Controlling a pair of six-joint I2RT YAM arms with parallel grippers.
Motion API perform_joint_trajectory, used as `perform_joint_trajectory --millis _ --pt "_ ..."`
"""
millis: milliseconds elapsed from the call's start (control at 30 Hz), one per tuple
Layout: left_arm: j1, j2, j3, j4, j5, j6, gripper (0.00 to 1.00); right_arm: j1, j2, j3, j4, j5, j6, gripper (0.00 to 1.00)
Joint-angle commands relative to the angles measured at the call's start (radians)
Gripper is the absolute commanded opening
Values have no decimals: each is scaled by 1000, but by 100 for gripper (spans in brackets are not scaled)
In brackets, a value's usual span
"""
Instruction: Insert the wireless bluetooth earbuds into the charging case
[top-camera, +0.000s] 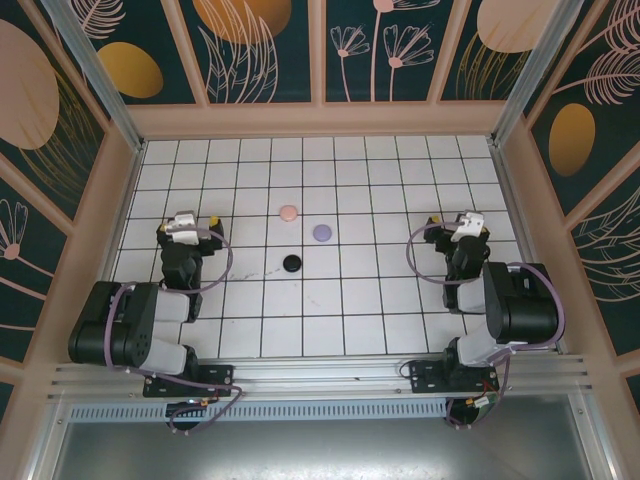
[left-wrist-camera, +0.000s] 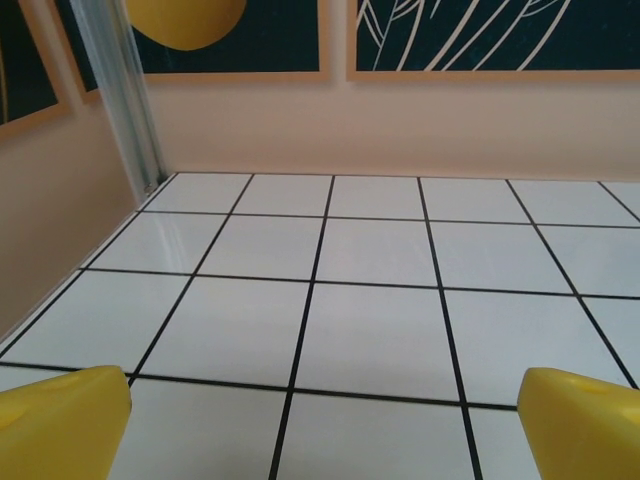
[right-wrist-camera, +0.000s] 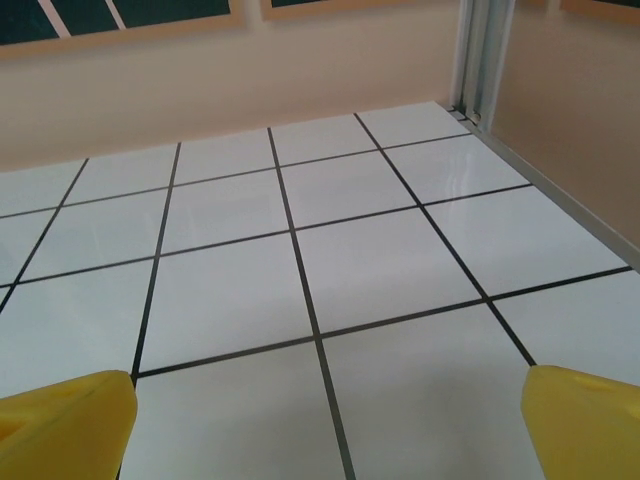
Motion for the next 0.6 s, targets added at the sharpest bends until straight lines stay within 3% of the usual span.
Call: perform_joint_trajectory --millis 0,567 --pt "38 53 29 48 54 -40 99 -7 5 18 40 -73 24 99" --pt "46 49 30 42 41 -50 99 4 8 23 33 -69 14 99"
